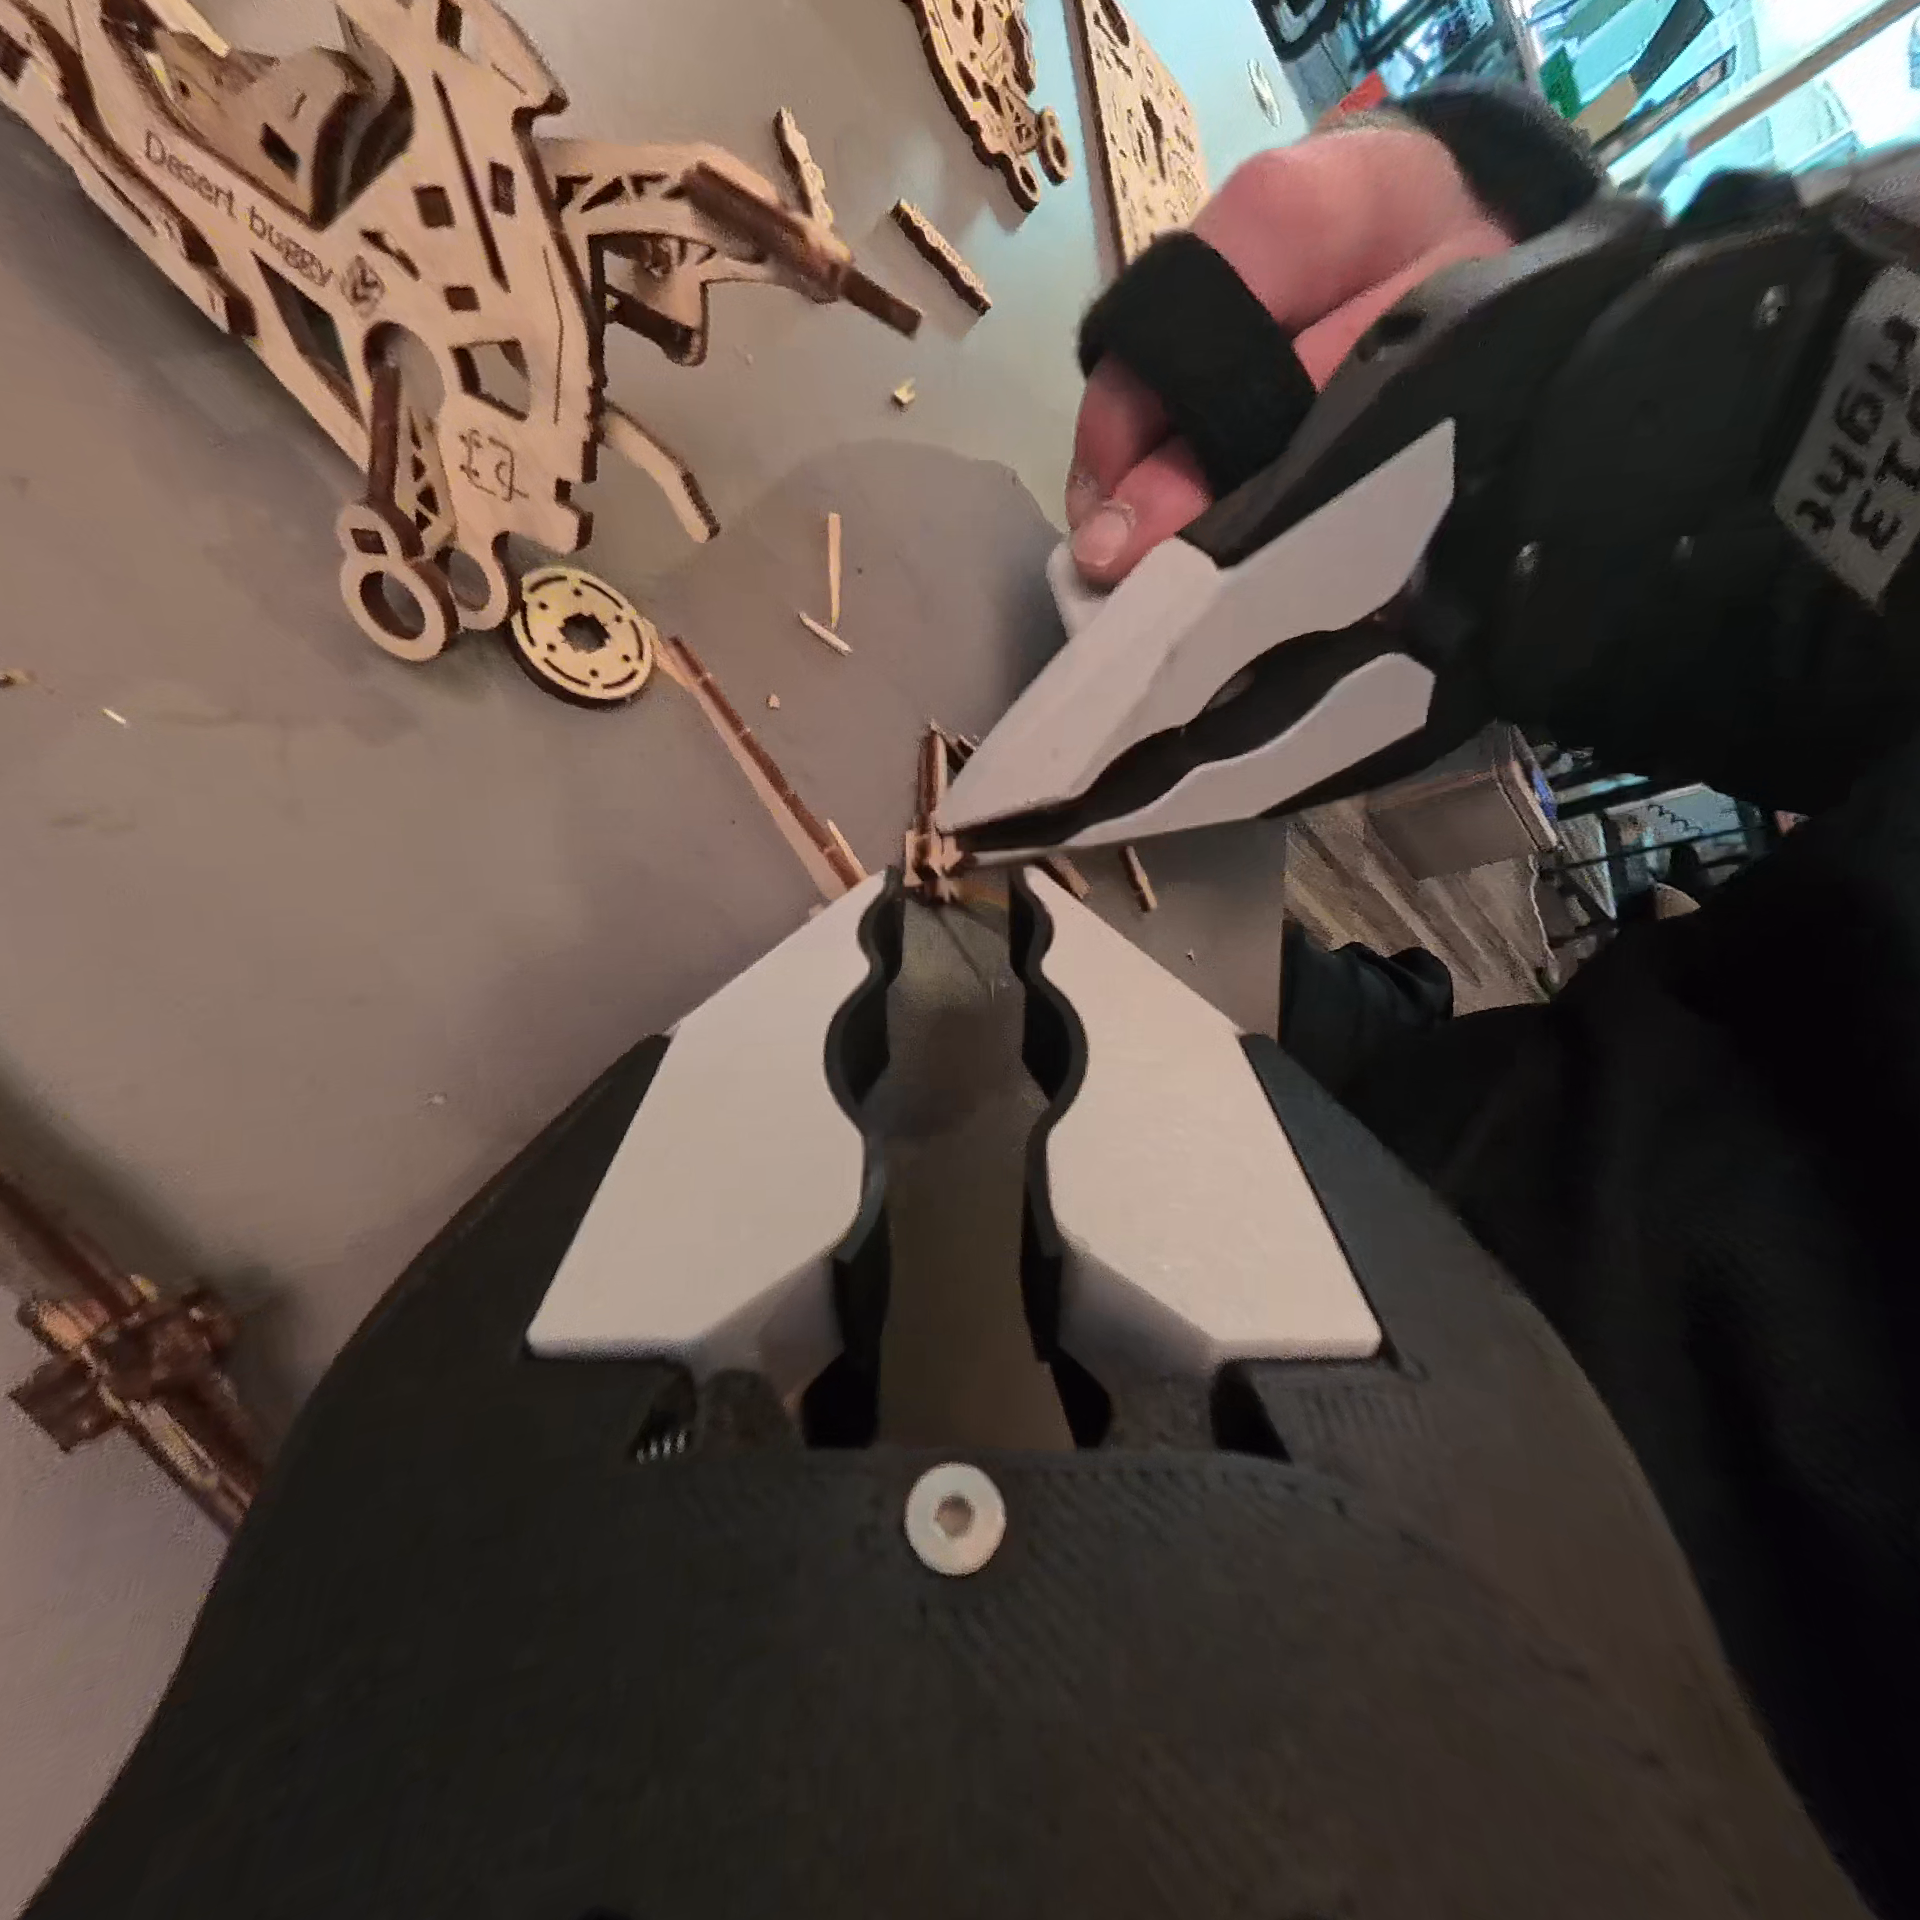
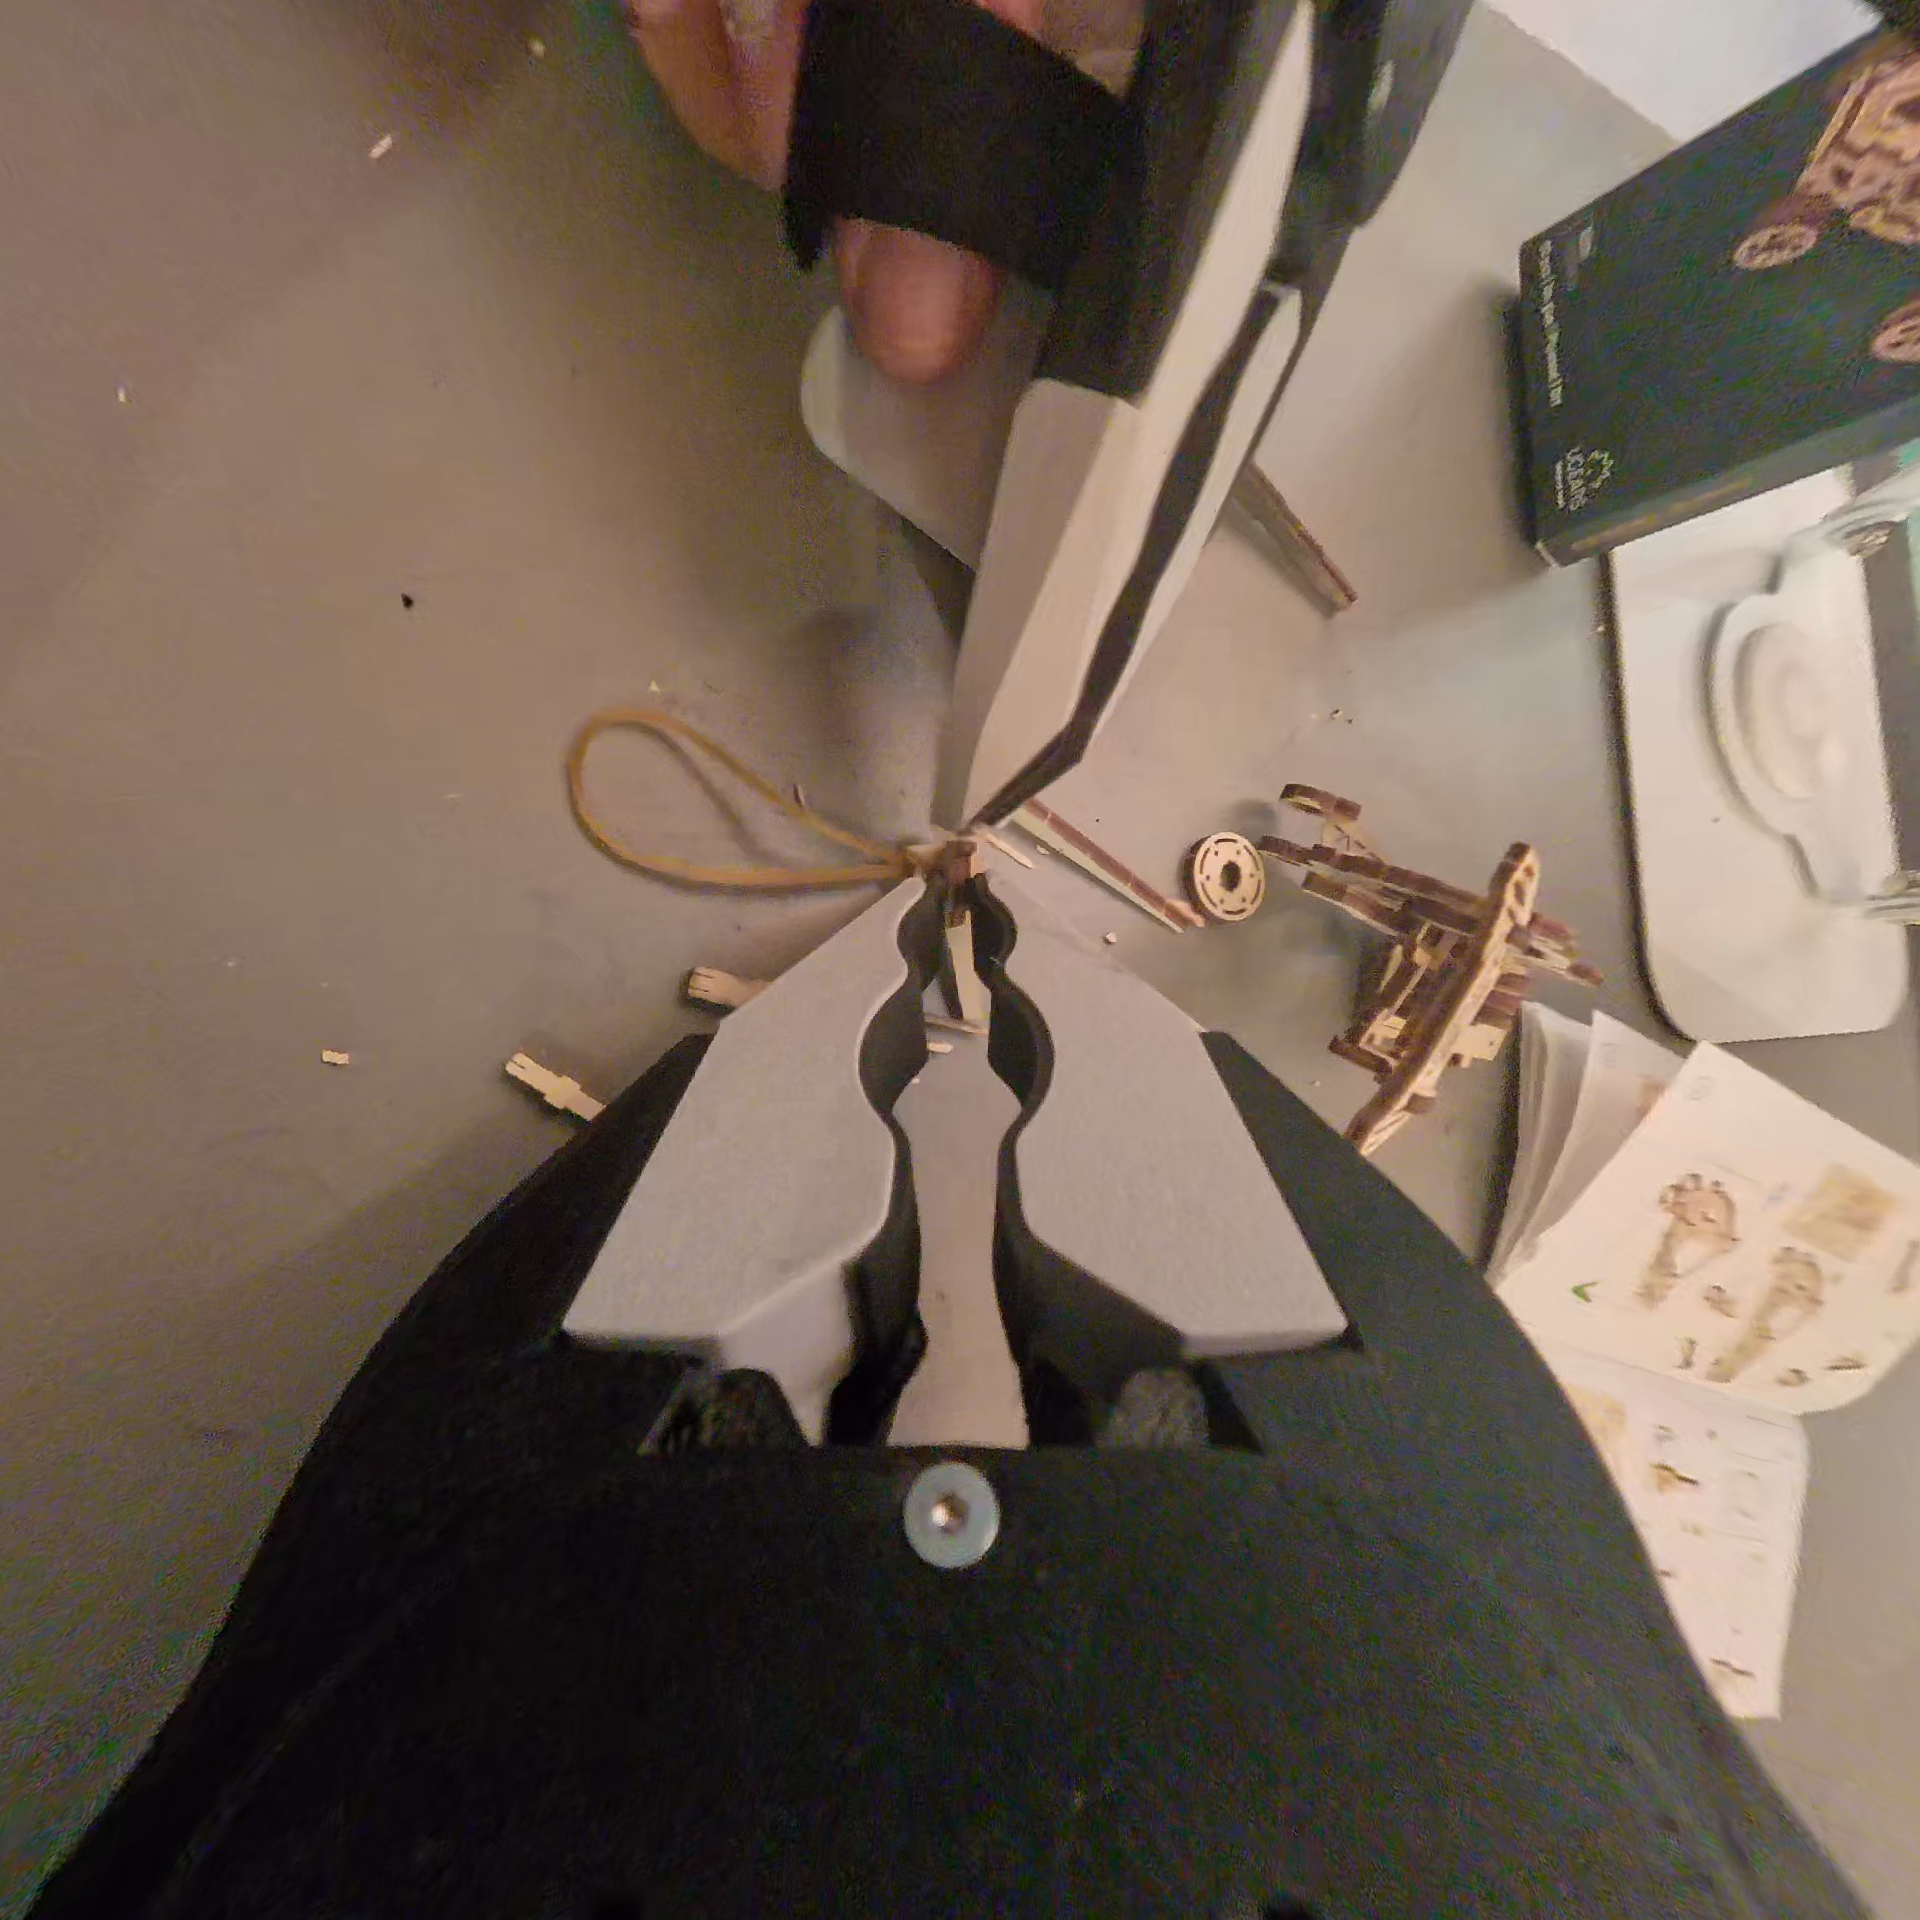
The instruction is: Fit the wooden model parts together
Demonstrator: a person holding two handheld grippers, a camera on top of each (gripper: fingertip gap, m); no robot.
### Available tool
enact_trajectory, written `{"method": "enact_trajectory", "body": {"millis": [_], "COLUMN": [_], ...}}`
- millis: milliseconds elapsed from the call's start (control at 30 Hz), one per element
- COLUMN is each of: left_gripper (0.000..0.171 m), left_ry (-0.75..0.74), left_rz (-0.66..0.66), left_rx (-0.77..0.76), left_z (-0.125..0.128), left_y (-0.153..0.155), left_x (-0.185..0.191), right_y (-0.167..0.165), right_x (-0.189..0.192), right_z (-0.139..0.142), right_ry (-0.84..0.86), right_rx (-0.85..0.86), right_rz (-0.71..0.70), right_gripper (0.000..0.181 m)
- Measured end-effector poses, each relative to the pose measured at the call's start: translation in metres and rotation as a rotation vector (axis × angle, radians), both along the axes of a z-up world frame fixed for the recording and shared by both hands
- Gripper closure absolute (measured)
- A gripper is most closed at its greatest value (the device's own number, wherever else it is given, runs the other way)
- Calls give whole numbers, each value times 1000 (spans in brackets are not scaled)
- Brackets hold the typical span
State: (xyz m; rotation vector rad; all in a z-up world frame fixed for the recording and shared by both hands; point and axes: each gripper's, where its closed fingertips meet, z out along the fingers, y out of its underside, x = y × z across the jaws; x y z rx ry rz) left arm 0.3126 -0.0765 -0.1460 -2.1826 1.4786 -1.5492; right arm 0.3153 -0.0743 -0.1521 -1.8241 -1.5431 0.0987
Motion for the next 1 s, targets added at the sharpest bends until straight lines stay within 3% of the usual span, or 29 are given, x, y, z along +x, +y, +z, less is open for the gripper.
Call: {"method": "enact_trajectory", "body": {"millis": [100, 300, 600, 867, 1000], "left_gripper": [153, 165, 171, 159, 166], "left_ry": [-43, 34, 38, 0, -27], "left_rz": [23, -12, -95, -103, -105], "left_rx": [40, 189, 539, 608, 624], "left_z": [6, -8, -14, -10, -7], "left_y": [0, -6, 1, 6, 6], "left_x": [-4, -6, -3, -3, 1], "right_y": [1, 4, 6, 6, 6], "right_x": [0, 0, 0, 0, 0], "right_z": [0, 0, 0, 0, 0], "right_ry": [28, 121, 267, 282, 283], "right_rx": [-40, -203, -379, -401, -404], "right_rz": [-10, -65, -92, -84, -83], "right_gripper": [180, 180, 180, 179, 179]}}
